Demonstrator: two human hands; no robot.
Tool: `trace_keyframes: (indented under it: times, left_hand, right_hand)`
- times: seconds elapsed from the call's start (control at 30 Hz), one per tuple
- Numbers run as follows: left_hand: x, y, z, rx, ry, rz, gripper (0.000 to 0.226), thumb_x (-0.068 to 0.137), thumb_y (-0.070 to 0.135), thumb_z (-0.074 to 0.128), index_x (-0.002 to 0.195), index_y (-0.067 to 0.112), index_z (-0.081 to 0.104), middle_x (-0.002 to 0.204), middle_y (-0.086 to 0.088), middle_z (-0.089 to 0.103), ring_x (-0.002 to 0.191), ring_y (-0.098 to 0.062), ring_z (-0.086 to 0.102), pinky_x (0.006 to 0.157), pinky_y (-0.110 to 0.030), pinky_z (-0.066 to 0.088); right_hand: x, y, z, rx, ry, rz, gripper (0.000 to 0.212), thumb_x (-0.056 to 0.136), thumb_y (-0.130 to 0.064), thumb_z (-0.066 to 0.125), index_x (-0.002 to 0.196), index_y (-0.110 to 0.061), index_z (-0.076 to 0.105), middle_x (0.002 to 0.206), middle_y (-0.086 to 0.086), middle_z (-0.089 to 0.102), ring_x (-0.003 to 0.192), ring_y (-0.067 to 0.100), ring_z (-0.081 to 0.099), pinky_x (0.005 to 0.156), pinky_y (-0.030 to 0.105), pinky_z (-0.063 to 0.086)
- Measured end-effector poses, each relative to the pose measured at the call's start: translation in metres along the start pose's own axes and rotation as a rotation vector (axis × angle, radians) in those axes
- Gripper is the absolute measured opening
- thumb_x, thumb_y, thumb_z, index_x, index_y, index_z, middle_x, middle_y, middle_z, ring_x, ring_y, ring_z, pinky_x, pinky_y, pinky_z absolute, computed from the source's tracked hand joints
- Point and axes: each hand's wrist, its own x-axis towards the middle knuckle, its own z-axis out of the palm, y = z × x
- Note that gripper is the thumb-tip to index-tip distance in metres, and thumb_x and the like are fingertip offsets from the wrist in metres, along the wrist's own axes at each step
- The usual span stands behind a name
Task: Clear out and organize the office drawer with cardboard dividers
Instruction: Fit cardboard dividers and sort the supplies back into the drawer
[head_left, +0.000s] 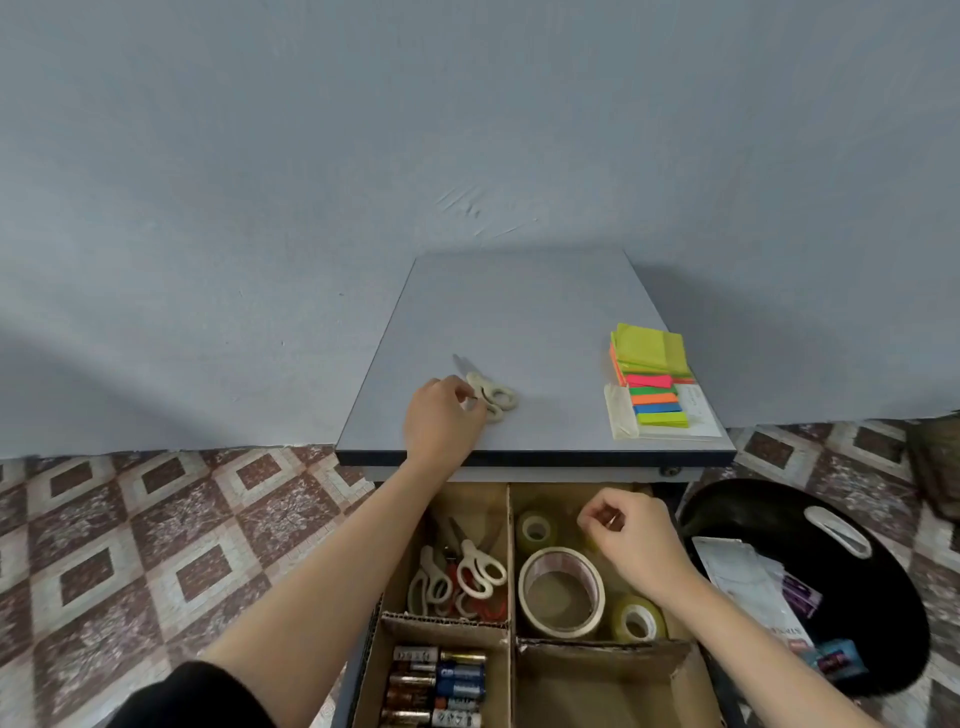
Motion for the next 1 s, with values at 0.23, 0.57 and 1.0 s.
trace_keyframes:
  times: [0.23, 0.57, 1.0]
  left_hand:
    - [0.022, 0.022, 0.008, 0.389, -0.125, -0.007, 0.085, 0.083, 0.067, 0.046, 0.130, -0.004, 0.040, 0.125, -0.019, 0.049, 0.115, -0.031, 0.047, 0.092, -0.037, 0.041]
    - [0.021, 0.037, 0.002, 0.492, -0.258, -0.062, 0.039, 0.080, 0.041, 0.062, 0.088, 0.004, 0.050, 0.069, -0.003, 0.047, 0.063, -0.016, 0.046, 0.049, -0.023, 0.034]
    - [-0.089, -0.002, -0.035, 0.289, -0.356, 0.042, 0.032, 0.070, 0.040, 0.073, 0.074, 0.010, 0.062, 0.062, 0.004, 0.058, 0.052, -0.006, 0.053, 0.044, -0.014, 0.036]
  right_hand:
    - [0.009, 0.019, 0.000, 0.061, -0.024, 0.077, 0.013, 0.085, -0.011, 0.062, 0.074, -0.016, 0.067, 0.080, 0.001, 0.068, 0.075, 0.016, 0.063, 0.078, 0.037, 0.055]
    - [0.012, 0.034, 0.004, 0.080, -0.044, 0.096, 0.020, 0.087, -0.011, 0.060, 0.068, -0.018, 0.062, 0.076, 0.000, 0.066, 0.060, 0.004, 0.055, 0.066, 0.021, 0.046]
    - [0.000, 0.046, 0.021, 0.010, -0.100, 0.120, 0.014, 0.088, -0.011, 0.058, 0.081, -0.006, 0.070, 0.067, -0.001, 0.062, 0.060, 0.009, 0.056, 0.070, 0.029, 0.052]
